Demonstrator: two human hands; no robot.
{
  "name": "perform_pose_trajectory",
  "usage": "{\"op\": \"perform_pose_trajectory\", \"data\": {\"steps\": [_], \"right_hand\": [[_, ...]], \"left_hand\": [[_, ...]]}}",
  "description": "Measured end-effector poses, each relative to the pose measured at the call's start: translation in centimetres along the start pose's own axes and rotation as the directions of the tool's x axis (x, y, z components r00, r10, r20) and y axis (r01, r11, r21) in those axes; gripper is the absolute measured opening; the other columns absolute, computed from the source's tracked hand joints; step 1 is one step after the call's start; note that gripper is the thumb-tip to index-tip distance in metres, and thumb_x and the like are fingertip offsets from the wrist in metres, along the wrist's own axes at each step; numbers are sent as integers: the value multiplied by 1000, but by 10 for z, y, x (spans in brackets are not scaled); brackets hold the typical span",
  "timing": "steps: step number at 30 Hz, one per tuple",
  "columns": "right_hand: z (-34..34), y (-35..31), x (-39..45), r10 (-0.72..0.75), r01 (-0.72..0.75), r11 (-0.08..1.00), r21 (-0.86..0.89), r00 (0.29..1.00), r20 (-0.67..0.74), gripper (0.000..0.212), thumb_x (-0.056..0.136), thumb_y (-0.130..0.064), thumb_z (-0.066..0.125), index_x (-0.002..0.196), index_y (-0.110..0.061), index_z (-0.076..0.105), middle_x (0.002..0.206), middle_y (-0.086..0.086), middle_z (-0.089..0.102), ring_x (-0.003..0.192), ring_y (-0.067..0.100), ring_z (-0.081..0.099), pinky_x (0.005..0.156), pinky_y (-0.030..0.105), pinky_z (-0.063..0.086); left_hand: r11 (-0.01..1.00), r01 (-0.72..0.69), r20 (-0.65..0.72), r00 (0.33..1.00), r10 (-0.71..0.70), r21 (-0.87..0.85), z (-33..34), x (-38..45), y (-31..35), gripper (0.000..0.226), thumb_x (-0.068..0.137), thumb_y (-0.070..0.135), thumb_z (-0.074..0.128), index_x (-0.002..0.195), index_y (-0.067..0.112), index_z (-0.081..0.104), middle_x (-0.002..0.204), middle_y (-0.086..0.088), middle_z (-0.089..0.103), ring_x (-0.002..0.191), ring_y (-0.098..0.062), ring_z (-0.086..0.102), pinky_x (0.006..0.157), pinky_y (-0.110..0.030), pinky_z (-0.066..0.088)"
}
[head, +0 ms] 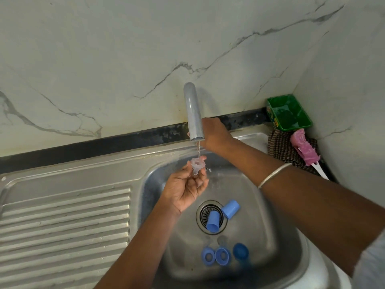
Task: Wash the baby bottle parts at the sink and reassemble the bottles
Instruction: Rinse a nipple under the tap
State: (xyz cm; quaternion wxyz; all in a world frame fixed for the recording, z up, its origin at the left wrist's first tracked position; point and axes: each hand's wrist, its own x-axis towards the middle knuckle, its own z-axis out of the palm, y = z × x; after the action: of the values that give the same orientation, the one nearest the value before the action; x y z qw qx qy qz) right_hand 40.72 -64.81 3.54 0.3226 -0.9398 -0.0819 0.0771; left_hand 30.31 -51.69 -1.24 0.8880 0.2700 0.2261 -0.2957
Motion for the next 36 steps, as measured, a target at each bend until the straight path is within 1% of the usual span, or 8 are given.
{"op": "perform_pose_trajectory", "data": {"steps": [4,12,19,23,27,29,32,36], "right_hand": [[3,-7,0,39,-37,997,62,999,-26,21,95,-26,68,101,-7,69,101,18,68,97,33,65,90,45,55],[8,8,-5,55,-42,992,115,992,-116,25,95,-27,65,100,-3,72,94,13,71,91,27,67,85,36,54],[41,17,-31,177,-88,958,273,931,-319,26,101,-27,52,95,-12,73,79,4,68,72,17,58,71,30,48],[54,45,-80,226,-166,920,354,965,-133,27,100,-34,54,83,-19,70,70,0,67,70,17,65,71,33,52],[60,73,-124,340,-342,929,141,940,33,30,96,-35,55,74,-17,64,66,-1,63,73,25,66,67,30,50],[61,79,-138,402,-423,897,126,901,161,32,93,-34,57,73,-12,67,68,5,70,69,25,70,69,37,58],[65,84,-148,436,-430,900,-74,879,193,40,92,-39,56,61,-14,56,61,1,63,60,20,64,53,28,49],[63,89,-153,450,-419,885,-204,882,138,26,95,-41,53,88,-19,65,83,1,62,72,20,59,62,28,46]], "left_hand": [[997,-12,-20,1000,13,70,1,0,-2,34,95,23,56,119,1,66,84,-11,64,67,-15,68,60,-30,60],[935,-86,-154,977,146,344,7,3,-5,25,84,15,73,104,1,68,81,-10,70,64,-12,69,56,-19,57],[654,97,-332,911,246,751,-8,1,-15,15,84,13,76,82,9,61,71,-6,68,62,-14,67,55,-22,55],[608,160,-416,857,306,777,-18,2,-22,15,75,10,78,74,3,65,64,-12,68,53,-18,66,58,-27,56],[569,254,-484,823,297,782,-18,3,-35,17,76,13,77,79,-3,71,70,-15,73,58,-24,69,75,-39,62],[414,327,-474,816,329,850,-15,2,-43,17,79,14,74,78,-3,70,67,-12,72,59,-25,69,75,-38,63],[-1,357,-321,841,435,934,-6,-2,-54,24,79,25,68,65,6,66,63,-8,69,63,-24,67,67,-31,57],[-156,229,-120,851,512,961,5,-5,-70,24,85,30,69,66,17,64,68,2,65,68,-14,63,56,-20,40]]}}
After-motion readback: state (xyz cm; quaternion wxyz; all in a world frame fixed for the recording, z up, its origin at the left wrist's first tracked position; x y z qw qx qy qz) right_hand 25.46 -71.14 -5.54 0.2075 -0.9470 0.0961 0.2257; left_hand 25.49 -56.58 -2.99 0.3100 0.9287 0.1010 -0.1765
